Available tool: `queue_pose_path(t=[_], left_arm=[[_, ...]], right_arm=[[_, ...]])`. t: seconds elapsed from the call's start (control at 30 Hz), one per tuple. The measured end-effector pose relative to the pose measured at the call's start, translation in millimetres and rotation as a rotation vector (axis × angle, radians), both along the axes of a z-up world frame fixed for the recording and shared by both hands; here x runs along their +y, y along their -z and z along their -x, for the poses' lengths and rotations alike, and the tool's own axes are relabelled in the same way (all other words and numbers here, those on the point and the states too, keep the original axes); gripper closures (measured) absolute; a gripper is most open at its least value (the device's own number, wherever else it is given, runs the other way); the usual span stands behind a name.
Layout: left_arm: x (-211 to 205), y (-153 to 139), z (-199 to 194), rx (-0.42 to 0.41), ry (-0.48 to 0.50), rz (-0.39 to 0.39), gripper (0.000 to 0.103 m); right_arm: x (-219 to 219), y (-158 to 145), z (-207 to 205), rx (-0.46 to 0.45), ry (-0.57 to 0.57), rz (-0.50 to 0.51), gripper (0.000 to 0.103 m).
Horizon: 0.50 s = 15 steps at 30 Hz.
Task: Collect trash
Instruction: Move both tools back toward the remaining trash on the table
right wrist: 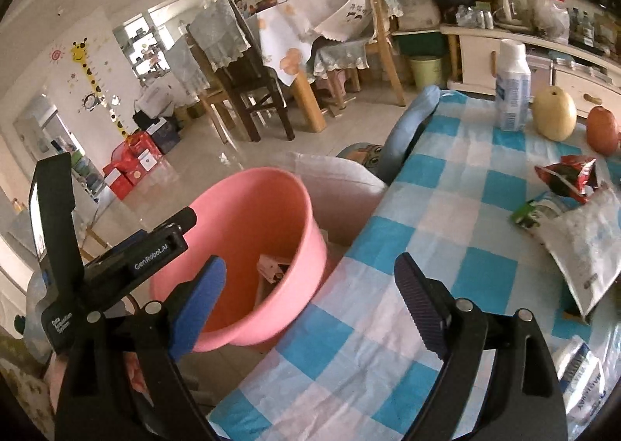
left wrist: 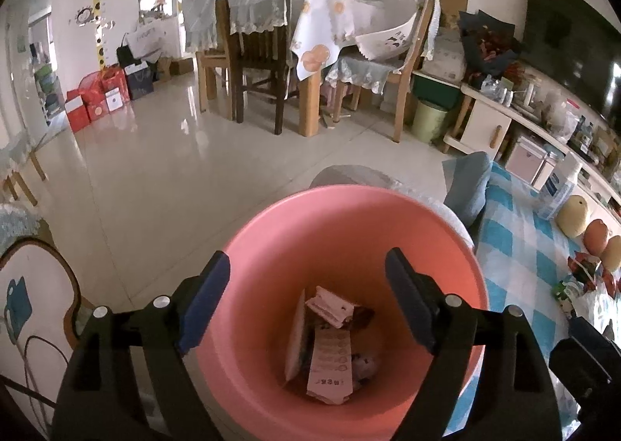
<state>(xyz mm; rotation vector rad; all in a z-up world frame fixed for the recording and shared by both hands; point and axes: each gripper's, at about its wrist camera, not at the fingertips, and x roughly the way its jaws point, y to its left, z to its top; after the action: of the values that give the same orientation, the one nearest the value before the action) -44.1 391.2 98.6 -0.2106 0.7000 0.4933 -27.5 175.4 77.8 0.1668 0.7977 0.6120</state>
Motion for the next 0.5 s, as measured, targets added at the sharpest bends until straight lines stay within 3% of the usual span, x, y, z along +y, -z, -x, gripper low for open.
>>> queue_pose_path(t=[0.5], left_arm=[[-56, -16, -11, -0.02, 0.102, -0.086, 0.017]], right_arm=[[-40, -1, 15, -0.056, 0.05, 0.053, 0.015]])
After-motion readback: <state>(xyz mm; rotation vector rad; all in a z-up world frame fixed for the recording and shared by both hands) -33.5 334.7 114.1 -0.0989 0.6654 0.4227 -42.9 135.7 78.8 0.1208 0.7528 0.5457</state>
